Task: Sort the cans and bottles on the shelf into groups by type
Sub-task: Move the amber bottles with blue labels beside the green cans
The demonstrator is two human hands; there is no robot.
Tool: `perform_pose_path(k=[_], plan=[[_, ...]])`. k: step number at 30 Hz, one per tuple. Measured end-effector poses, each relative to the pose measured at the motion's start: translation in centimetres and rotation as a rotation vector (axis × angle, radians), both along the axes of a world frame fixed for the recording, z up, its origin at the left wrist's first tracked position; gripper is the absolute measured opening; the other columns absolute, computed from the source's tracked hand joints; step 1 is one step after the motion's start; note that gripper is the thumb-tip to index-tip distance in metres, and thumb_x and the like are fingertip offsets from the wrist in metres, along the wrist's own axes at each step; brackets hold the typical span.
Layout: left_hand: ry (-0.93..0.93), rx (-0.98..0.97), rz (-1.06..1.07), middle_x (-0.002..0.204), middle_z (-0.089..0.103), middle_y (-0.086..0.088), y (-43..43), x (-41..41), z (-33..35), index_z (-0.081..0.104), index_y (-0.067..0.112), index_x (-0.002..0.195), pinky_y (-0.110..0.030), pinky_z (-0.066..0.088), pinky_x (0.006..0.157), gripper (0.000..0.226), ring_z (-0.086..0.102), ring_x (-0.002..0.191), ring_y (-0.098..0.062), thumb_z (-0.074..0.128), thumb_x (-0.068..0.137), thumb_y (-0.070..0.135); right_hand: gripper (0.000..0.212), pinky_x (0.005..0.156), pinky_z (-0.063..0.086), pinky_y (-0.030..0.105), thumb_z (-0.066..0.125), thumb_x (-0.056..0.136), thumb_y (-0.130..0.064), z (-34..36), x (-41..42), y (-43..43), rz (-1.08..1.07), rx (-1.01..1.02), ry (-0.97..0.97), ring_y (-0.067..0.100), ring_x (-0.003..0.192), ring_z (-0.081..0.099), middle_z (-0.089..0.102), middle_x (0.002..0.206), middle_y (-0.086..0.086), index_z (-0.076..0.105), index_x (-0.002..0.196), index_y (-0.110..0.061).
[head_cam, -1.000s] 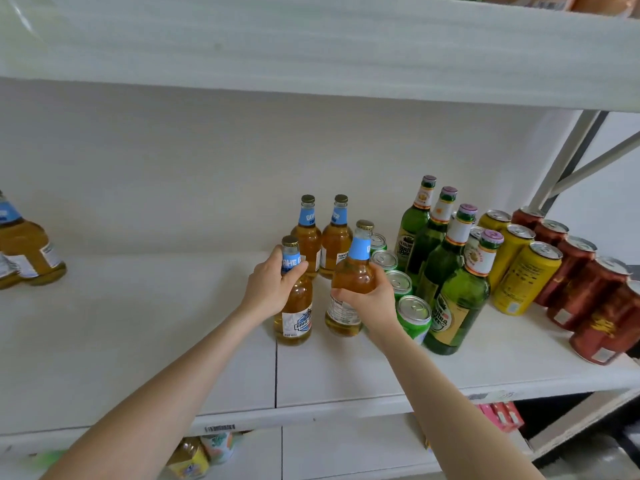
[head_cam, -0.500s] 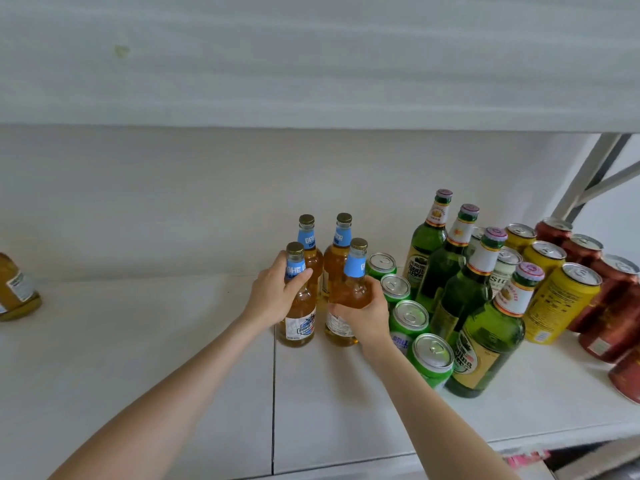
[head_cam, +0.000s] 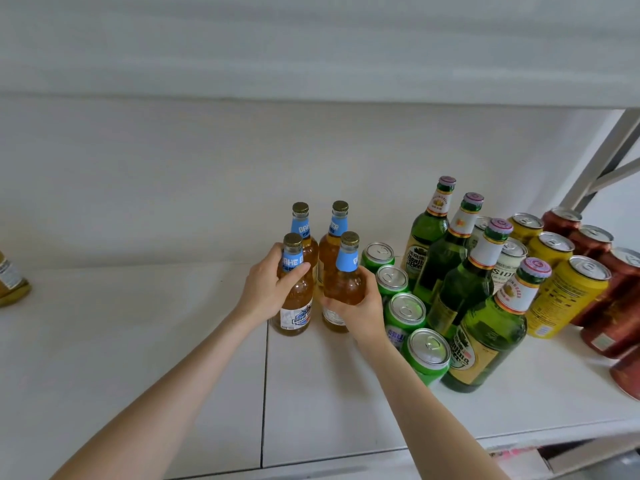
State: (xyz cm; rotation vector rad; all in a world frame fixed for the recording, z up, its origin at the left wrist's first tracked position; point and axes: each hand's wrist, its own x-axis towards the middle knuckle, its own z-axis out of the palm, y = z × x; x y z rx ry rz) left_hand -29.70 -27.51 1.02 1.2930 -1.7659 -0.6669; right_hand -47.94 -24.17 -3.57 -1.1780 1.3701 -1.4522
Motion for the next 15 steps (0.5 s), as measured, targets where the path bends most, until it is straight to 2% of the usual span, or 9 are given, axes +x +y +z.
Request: perform_pose_path(k=[3, 5, 7, 10, 15], plan=[[0.094, 0.065, -0.005, 0.107, 0.062, 0.018, 0.9, 0.6, -0.7, 0.052, 0.029, 0.117, -0.012, 0.047, 0.077, 0.033, 0.06, 0.101, 0.0, 0.065, 0.088, 0.04, 0.087, 0.074, 0.05, 0.009, 0.091, 0.06, -0.005, -0.7, 0.0, 0.6, -0.006, -0.016, 0.003, -0.008, 0.099, 0.063, 0.064, 0.116, -0.015, 0.045, 0.13, -0.029], [0.145, 0.106, -0.004, 0.108, 0.057, 0.029, 2.1, 1.3, -1.9, 0.048, 0.035, 0.119, -0.004, 0.043, 0.075, 0.04, 0.056, 0.099, 0.012, 0.067, 0.084, 0.042, 0.088, 0.074, 0.049, 0.007, 0.091, 0.061, -0.009, -1.5, 0.3, 1.4, -0.028, -0.017, 0.016, -0.01, 0.1, 0.062, 0.062, 0.117, -0.021, 0.043, 0.13, -0.034], [0.179, 0.156, 0.001, 0.111, 0.054, 0.034, 3.2, 1.8, -3.4, 0.042, 0.041, 0.124, -0.003, 0.044, 0.072, 0.054, 0.054, 0.099, 0.019, 0.072, 0.08, 0.041, 0.086, 0.078, 0.049, 0.007, 0.09, 0.066, -0.014, -2.4, 0.6, 2.1, -0.051, -0.015, 0.007, -0.009, 0.105, 0.061, 0.061, 0.121, -0.023, 0.041, 0.133, -0.037], [0.22, 0.202, -0.003, 0.115, 0.054, 0.033, 3.9, 1.8, -5.1, 0.037, 0.045, 0.127, -0.002, 0.047, 0.07, 0.067, 0.054, 0.099, 0.022, 0.079, 0.079, 0.024, 0.076, 0.079, 0.046, 0.004, 0.084, 0.075, -0.016, -3.1, 0.9, 2.3, -0.099, -0.011, -0.005, -0.014, 0.106, 0.059, 0.058, 0.12, -0.026, 0.04, 0.131, -0.04], [0.251, 0.194, 0.014, 0.114, 0.058, 0.028, 3.2, 1.0, -6.1, 0.04, 0.036, 0.132, -0.002, 0.048, 0.071, 0.07, 0.057, 0.098, 0.02, 0.08, 0.078, 0.016, 0.065, 0.074, 0.044, 0.001, 0.082, 0.077, -0.014, -3.2, 0.9, 1.8, -0.145, -0.005, 0.013, -0.02, 0.098, 0.057, 0.06, 0.105, -0.035, 0.044, 0.116, -0.049]])
